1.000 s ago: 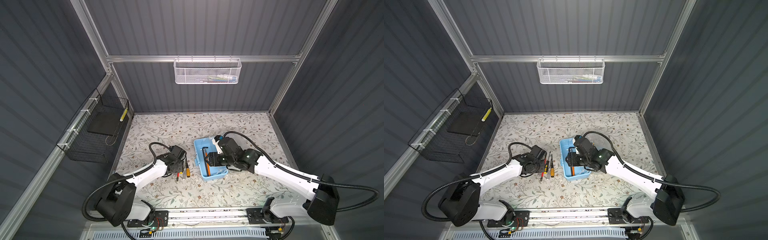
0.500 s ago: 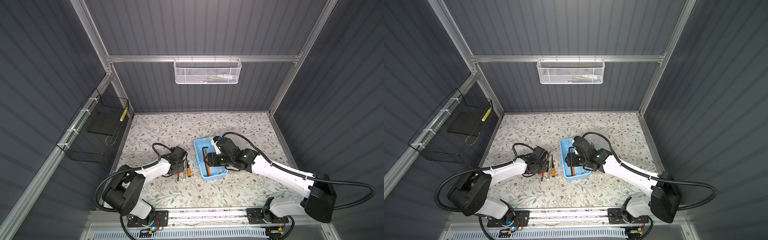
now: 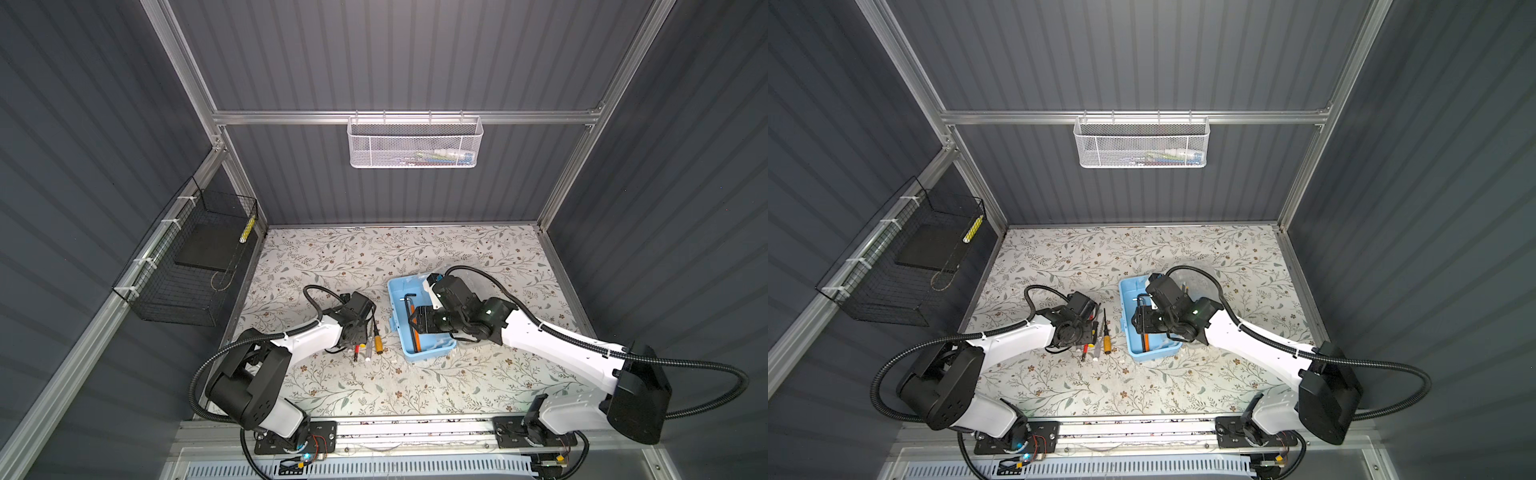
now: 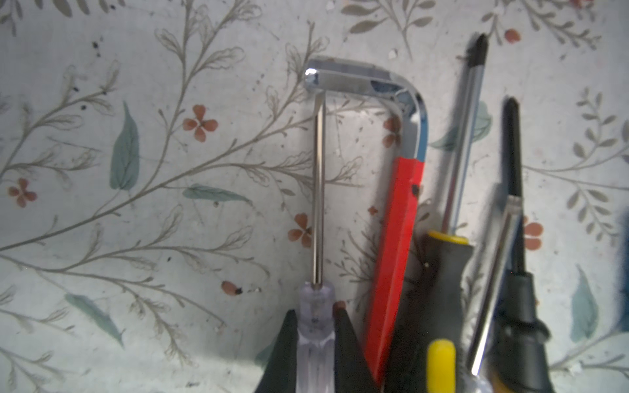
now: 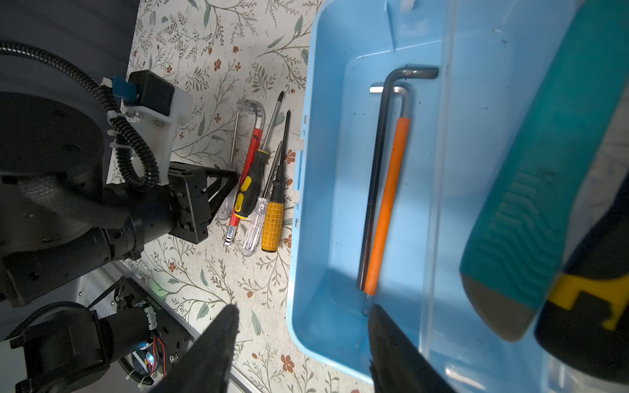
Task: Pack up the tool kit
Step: 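Lift the clear screwdriver with the left gripper while the right draws back from the lid, then carry the clear screwdriver over the clear lid and open the left gripper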
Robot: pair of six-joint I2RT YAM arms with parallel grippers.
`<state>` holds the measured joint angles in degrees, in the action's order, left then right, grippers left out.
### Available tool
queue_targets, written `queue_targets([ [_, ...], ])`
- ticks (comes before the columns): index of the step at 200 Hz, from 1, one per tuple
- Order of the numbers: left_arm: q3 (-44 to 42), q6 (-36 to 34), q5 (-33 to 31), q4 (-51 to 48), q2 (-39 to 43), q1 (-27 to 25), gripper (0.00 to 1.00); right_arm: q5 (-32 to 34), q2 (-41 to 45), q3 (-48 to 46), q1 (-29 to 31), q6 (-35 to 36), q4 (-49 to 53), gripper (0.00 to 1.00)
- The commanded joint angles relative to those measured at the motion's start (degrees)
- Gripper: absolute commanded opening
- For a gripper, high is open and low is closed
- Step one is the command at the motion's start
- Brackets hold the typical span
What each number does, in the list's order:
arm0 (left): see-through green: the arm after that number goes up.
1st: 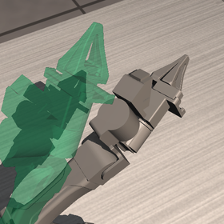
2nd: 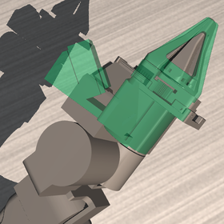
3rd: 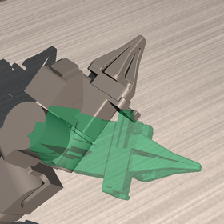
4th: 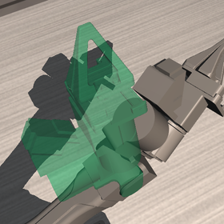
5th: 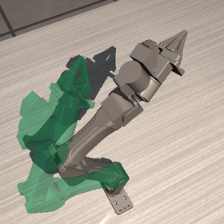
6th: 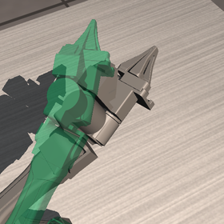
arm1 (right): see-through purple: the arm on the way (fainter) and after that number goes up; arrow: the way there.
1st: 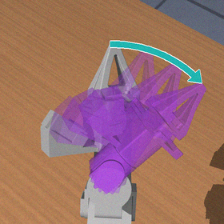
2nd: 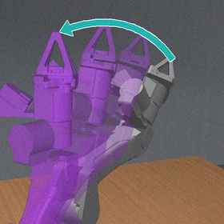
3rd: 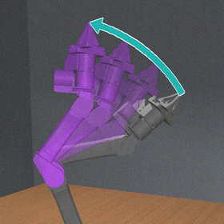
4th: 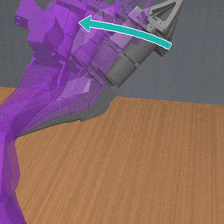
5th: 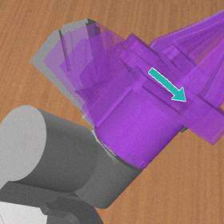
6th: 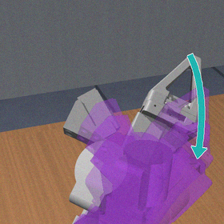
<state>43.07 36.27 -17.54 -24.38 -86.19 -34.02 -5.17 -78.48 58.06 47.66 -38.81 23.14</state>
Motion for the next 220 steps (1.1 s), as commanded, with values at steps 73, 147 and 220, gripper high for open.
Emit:
queue_targets([
  [73, 15.0, 3.1, 3.2, -5.2, 15.5, -0.5, 0.0, 1.3, 11.1, -1.8, -7.9, 0.6, -2.1, 0.61],
  [147, 25.3, 10.3, 12.3, 13.1, 5.6, -12.1, 0.0, 8.5, 29.4, -5.2, -20.5, 3.6, 9.5, 0.62],
  [220, 32.0, 20.6, 19.1, 27.6, -11.5, -20.1, 0.0, 6.0, 34.7, -9.0, -26.3, 3.7, 11.9, 0.62],
])
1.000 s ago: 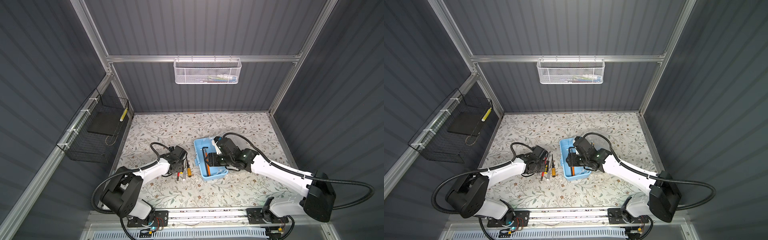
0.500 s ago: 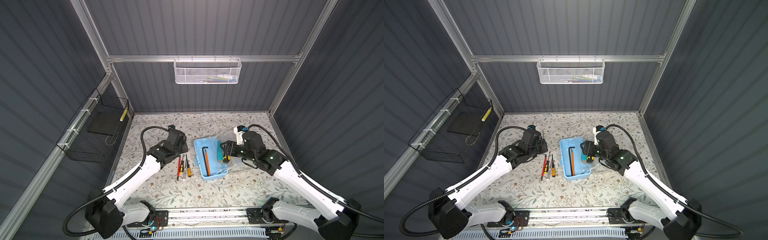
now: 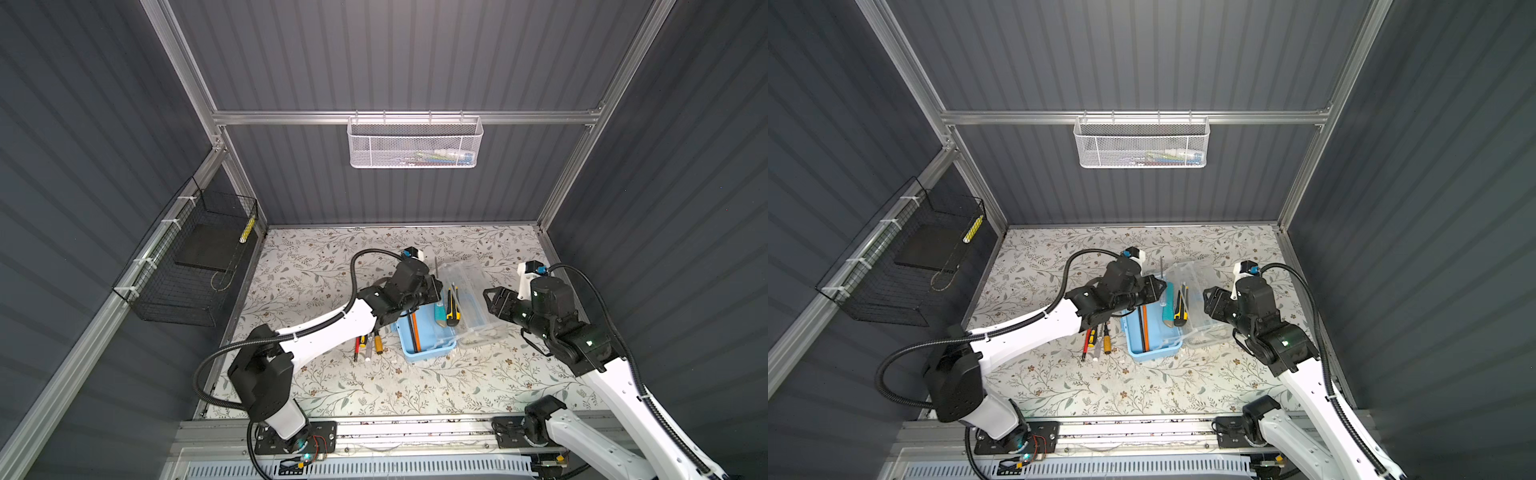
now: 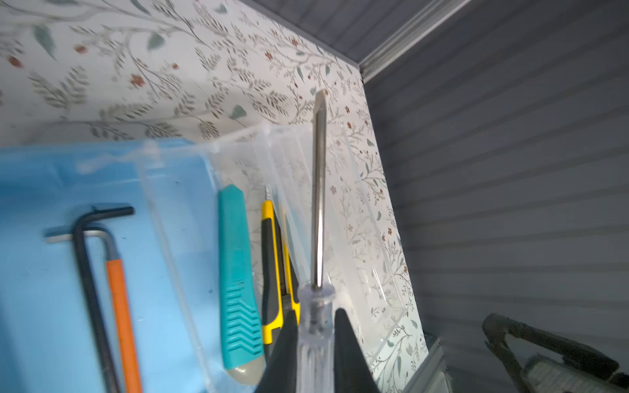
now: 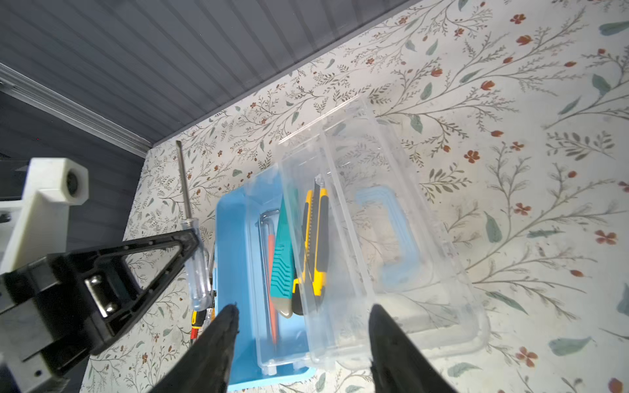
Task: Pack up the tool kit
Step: 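Carry the clear screwdriver over the clear lid and open the left gripper, then move the left gripper back over the remaining tools beside the box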
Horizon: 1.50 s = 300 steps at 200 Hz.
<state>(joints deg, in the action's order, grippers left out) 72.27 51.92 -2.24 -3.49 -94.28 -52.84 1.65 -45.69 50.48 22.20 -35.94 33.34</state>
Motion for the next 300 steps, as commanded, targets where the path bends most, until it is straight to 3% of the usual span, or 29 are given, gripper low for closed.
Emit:
queue_targets([
  [1, 2.7, 5.1, 4.0, 7.0, -3.6, -1.3, 0.0, -0.9, 2.0, -1.4, -0.9, 0.8, 1.7, 0.62],
  [67, 1.9, 10.7, 6.2, 15.8, -9.8, -3.7, 0.0, -3.5, 4.9, -3.9, -2.0, 1.4, 1.8, 0.62],
  [174, 3.7, 13.7, 5.3, 16.1, -14.5, -4.6, 0.0, -4.2, 7.8, -5.4, -2.4, 2.2, 2.8, 0.62],
  [198, 3.3, 13.7, 4.3, 15.3, -14.1, -4.6, 0.3, -4.2, 8.0, -5.7, -2.4, 2.2, 2.8, 0.64],
  [218, 3.0, 13.8, 3.9, 15.1, -13.9, -4.6, 0.47, -4.3, 8.0, -5.8, -2.5, 2.0, 2.6, 0.66],
  [266, 2.8, 11.6, 2.5, 13.8, -12.3, -4.6, 0.52, -4.1, 7.8, -5.0, -2.5, 1.9, 2.9, 0.66],
  [300, 4.5, 1.4, -3.1, 7.0, -7.2, -4.6, 0.63, -5.1, 7.4, -4.6, -2.5, 1.9, 2.0, 0.66],
])
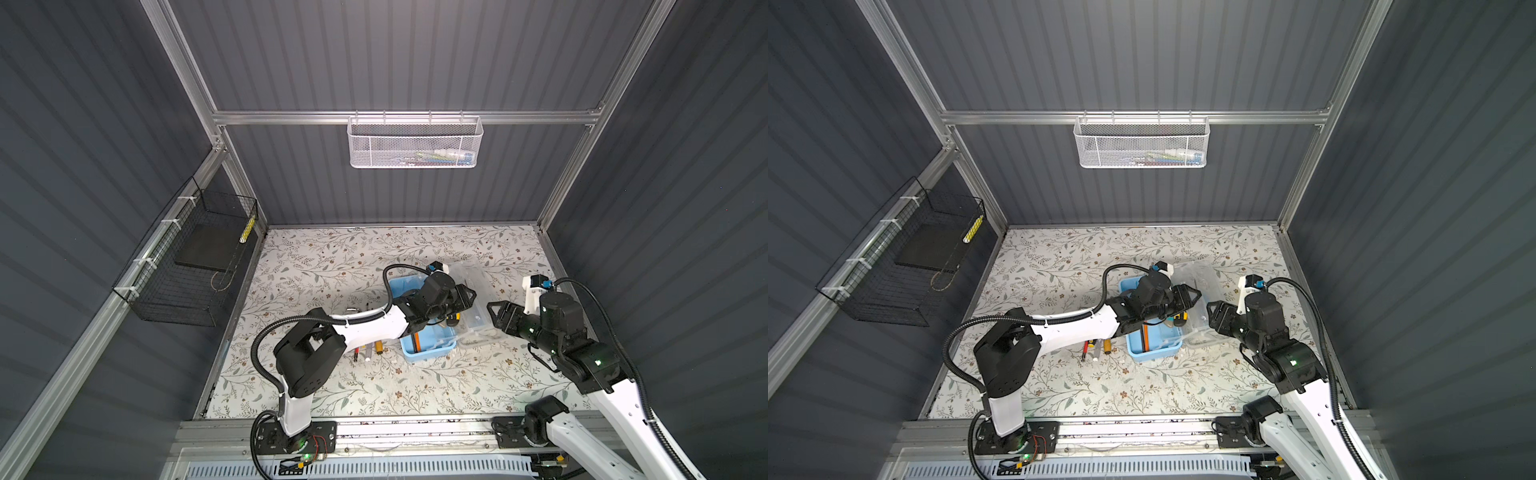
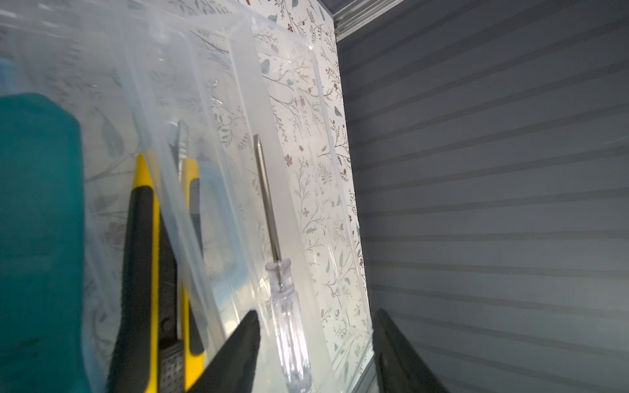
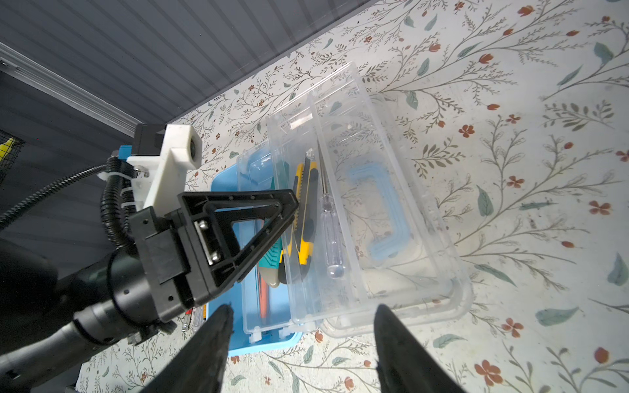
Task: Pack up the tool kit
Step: 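Move the left gripper back over the remaining tools beside the box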
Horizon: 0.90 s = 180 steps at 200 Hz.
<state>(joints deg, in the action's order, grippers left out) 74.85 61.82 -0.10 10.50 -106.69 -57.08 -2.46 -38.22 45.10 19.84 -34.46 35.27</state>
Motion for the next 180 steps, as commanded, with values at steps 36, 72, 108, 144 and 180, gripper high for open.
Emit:
queue_targets([
  [36, 4.2, -20.8, -12.1, -19.0, 10.4, -0.4, 0.69, -4.5, -2.5, 1.7, 0.0, 0.4, -1.7, 0.64],
  [72, 2.5, -27.5, -23.1, -34.2, 15.5, 0.0, 0.72, -3.2, -4.8, 4.1, 2.5, 1.2, -1.6, 0.64],
  [108, -4.9, -25.6, -26.1, -42.6, 20.5, 3.6, 0.66, 5.0, -8.5, 6.7, 11.8, 1.4, -1.1, 0.63],
  [144, -17.0, -21.9, -22.2, -42.6, 29.2, 10.7, 0.57, 9.0, -13.4, 8.7, 18.6, 0.9, -1.4, 0.63],
  [180, -22.7, -22.3, -23.4, -43.5, 33.0, 13.5, 0.44, 7.4, -17.1, 9.0, 19.8, 0.1, -4.2, 0.61],
])
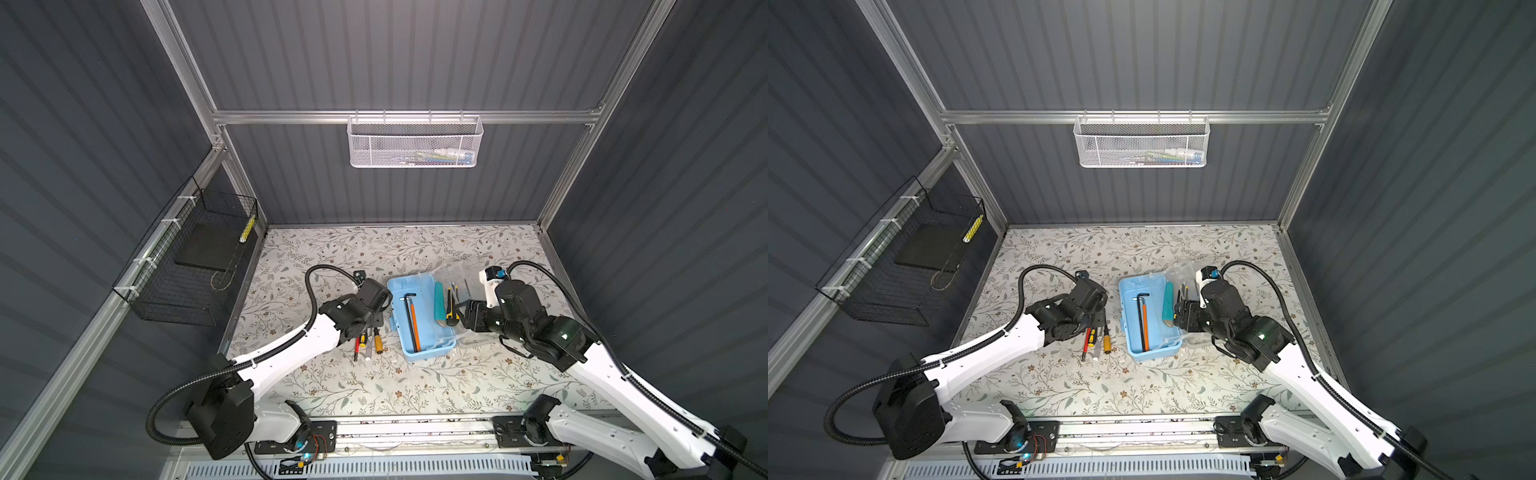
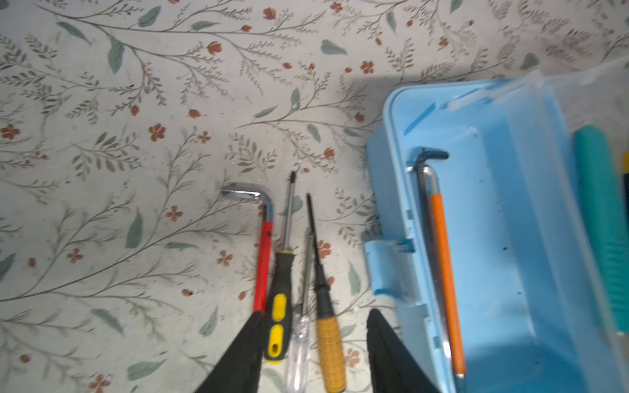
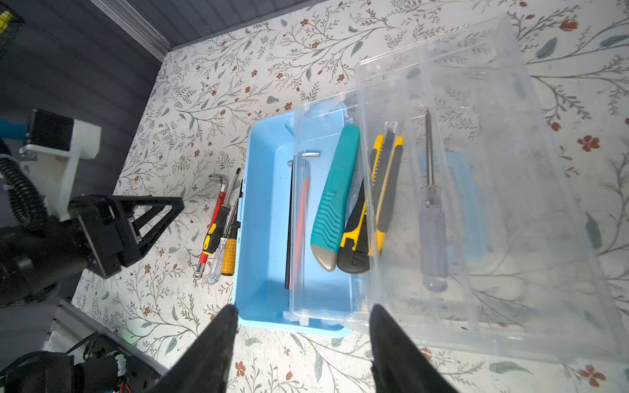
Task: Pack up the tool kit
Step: 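Move the left gripper back over the remaining tools beside the box, then lower the left gripper onto the red-handled hex key and close it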
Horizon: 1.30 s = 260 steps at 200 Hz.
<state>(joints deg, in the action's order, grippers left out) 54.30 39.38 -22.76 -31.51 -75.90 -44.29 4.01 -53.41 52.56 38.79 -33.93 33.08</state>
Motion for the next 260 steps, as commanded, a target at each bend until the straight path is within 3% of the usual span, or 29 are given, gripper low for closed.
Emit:
queue_targets([
  [1, -2.2, 0.0, -0.8, -1.4, 2.2, 0.8, 0.44, 0.8, -2.0, 1.6, 0.9, -0.4, -2.1, 0.62],
  [23, -4.7, -0.9, -0.4, 0.0, 2.1, 3.0, 0.38, -0.3, -4.4, 1.8, 1.6, -1.3, -3.4, 0.61],
  [81, -7.9, -4.6, 4.0, 8.7, -1.2, 9.8, 0.35, -1.2, -8.3, 1.8, 1.9, -2.3, -5.5, 0.61],
  [124, -7.7, -6.3, 6.4, 13.6, -7.9, 10.9, 0.32, -0.7, -9.8, 0.5, 1.9, -2.6, -7.5, 0.61],
  [260, -7.3, -7.2, 6.6, 16.7, -15.9, 11.8, 0.23, -1.4, -10.4, -2.3, 1.8, -4.9, -10.0, 0.62],
])
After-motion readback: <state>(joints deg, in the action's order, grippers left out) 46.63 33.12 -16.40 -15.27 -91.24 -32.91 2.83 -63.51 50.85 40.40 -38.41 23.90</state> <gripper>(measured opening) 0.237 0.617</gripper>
